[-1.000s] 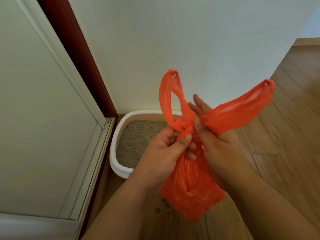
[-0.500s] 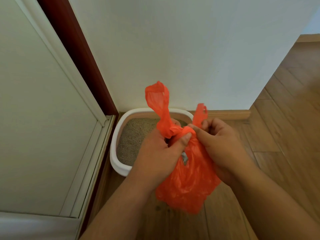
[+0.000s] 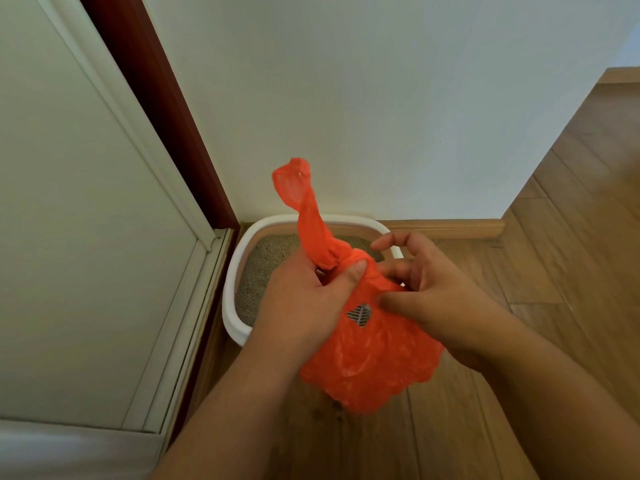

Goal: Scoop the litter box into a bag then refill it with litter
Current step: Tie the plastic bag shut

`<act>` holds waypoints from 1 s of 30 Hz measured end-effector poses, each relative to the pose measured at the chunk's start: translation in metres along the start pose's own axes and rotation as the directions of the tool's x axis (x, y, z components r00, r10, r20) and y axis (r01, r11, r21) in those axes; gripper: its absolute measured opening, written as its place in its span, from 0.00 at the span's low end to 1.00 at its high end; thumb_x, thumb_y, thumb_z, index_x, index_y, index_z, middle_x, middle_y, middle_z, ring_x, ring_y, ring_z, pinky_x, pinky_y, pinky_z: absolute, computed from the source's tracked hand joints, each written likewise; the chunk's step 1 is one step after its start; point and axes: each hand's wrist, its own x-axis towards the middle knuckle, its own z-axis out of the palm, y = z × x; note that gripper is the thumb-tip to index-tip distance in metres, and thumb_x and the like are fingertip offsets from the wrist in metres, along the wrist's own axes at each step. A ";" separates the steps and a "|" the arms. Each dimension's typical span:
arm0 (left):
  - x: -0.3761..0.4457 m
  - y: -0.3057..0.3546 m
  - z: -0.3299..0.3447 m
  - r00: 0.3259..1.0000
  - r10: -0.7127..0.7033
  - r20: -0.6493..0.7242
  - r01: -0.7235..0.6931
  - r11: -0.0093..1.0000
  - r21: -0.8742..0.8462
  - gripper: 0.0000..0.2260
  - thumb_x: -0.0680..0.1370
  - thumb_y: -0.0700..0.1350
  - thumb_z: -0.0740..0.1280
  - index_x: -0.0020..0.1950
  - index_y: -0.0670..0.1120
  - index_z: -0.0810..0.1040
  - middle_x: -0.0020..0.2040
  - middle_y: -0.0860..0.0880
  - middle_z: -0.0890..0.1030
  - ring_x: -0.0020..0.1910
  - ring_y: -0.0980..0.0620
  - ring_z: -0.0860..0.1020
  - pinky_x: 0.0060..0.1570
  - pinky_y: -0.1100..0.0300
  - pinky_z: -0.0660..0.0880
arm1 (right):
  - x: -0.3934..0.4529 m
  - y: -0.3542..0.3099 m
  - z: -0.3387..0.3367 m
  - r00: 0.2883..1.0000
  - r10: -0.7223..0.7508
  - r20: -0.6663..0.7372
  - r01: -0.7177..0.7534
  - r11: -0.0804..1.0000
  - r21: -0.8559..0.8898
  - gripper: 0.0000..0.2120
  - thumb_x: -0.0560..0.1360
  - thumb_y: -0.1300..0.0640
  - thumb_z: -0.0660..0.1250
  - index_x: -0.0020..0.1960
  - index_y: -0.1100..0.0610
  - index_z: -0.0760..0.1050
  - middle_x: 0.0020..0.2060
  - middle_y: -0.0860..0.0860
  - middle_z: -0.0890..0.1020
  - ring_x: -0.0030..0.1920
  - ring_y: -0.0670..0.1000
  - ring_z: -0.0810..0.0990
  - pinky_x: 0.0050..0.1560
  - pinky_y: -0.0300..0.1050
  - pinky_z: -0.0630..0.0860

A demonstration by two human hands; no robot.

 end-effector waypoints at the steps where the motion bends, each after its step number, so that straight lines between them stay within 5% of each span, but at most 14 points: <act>1: 0.000 0.000 0.000 1.000 0.001 -0.001 -0.001 1.000 0.005 0.10 0.76 0.61 0.73 0.50 0.58 0.81 0.46 0.59 0.82 0.48 0.59 0.82 0.53 0.48 0.81 | 0.001 0.001 0.000 1.000 -0.009 -0.007 0.009 0.999 -0.043 0.26 0.74 0.76 0.63 0.59 0.47 0.69 0.47 0.55 0.86 0.49 0.65 0.84 0.48 0.64 0.81; 5: 0.000 0.000 0.001 0.998 -0.055 0.023 0.056 0.998 -0.024 0.10 0.77 0.59 0.73 0.52 0.57 0.81 0.48 0.58 0.82 0.50 0.58 0.81 0.56 0.48 0.80 | 0.004 0.008 0.007 0.970 -0.207 -0.124 0.140 0.901 -0.411 0.20 0.71 0.72 0.61 0.44 0.45 0.67 0.36 0.49 0.81 0.33 0.49 0.76 0.34 0.44 0.73; 8: -0.002 0.002 0.003 0.980 -0.165 0.107 0.183 0.966 -0.181 0.07 0.79 0.56 0.72 0.51 0.55 0.81 0.46 0.53 0.85 0.48 0.52 0.84 0.56 0.43 0.81 | 0.005 0.014 0.013 0.928 -0.362 -0.088 0.198 0.681 -0.705 0.17 0.70 0.68 0.65 0.40 0.46 0.67 0.36 0.45 0.75 0.40 0.43 0.73 0.36 0.39 0.67; 10: -0.003 0.003 0.001 0.957 -0.238 0.166 0.281 0.905 -0.319 0.04 0.81 0.51 0.71 0.49 0.52 0.81 0.43 0.50 0.86 0.46 0.49 0.85 0.53 0.45 0.82 | 0.005 0.018 0.012 0.923 -0.381 -0.050 0.236 0.663 -0.710 0.16 0.71 0.63 0.70 0.45 0.43 0.72 0.44 0.40 0.76 0.49 0.39 0.74 0.42 0.37 0.71; 14: -0.001 0.011 -0.007 0.893 -0.320 0.315 0.449 0.676 -0.584 0.05 0.83 0.41 0.67 0.48 0.44 0.78 0.37 0.45 0.80 0.35 0.51 0.81 0.38 0.58 0.80 | 0.004 0.016 0.004 0.917 -0.398 -0.034 0.309 0.761 -0.570 0.16 0.70 0.55 0.78 0.54 0.41 0.80 0.54 0.39 0.78 0.58 0.43 0.77 0.53 0.35 0.74; 17: -0.002 0.016 -0.011 0.870 -0.312 0.382 0.493 0.580 -0.649 0.04 0.83 0.39 0.66 0.49 0.42 0.79 0.37 0.44 0.82 0.34 0.51 0.82 0.37 0.57 0.82 | -0.002 0.010 0.004 0.914 -0.403 -0.042 0.342 0.823 -0.454 0.18 0.70 0.56 0.79 0.57 0.43 0.83 0.55 0.40 0.80 0.60 0.42 0.78 0.57 0.32 0.73; 20: -0.004 0.018 -0.014 0.870 -0.249 0.425 0.487 0.560 -0.670 0.10 0.82 0.38 0.66 0.43 0.43 0.83 0.40 0.43 0.84 0.38 0.49 0.84 0.44 0.54 0.83 | -0.005 0.004 0.006 0.921 -0.386 -0.054 0.345 0.873 -0.344 0.19 0.72 0.59 0.77 0.59 0.43 0.83 0.55 0.38 0.79 0.61 0.40 0.77 0.60 0.29 0.71; 24: -0.006 0.022 -0.014 0.897 -0.220 0.384 0.437 0.581 -0.687 0.14 0.82 0.39 0.66 0.40 0.47 0.87 0.43 0.44 0.86 0.41 0.49 0.85 0.44 0.54 0.84 | -0.002 0.000 0.013 0.909 -0.370 -0.190 0.315 0.911 -0.266 0.09 0.77 0.60 0.70 0.50 0.48 0.87 0.54 0.42 0.81 0.58 0.40 0.79 0.58 0.34 0.74; 26: -0.008 0.024 -0.012 0.901 -0.224 0.371 0.424 0.628 -0.653 0.10 0.83 0.44 0.66 0.46 0.47 0.86 0.46 0.43 0.87 0.44 0.48 0.86 0.42 0.54 0.83 | -0.001 -0.001 0.016 0.917 -0.274 -0.290 0.273 0.961 -0.046 0.10 0.79 0.58 0.67 0.46 0.50 0.86 0.53 0.48 0.85 0.54 0.43 0.83 0.56 0.41 0.77; 30: -0.010 0.023 -0.011 0.914 -0.215 0.343 0.393 0.673 -0.626 0.15 0.84 0.46 0.65 0.41 0.52 0.87 0.49 0.44 0.87 0.48 0.47 0.85 0.49 0.50 0.82 | 0.000 -0.010 0.013 0.956 -0.058 -0.287 0.167 0.913 0.373 0.17 0.80 0.50 0.65 0.34 0.55 0.77 0.49 0.55 0.86 0.48 0.50 0.83 0.51 0.49 0.79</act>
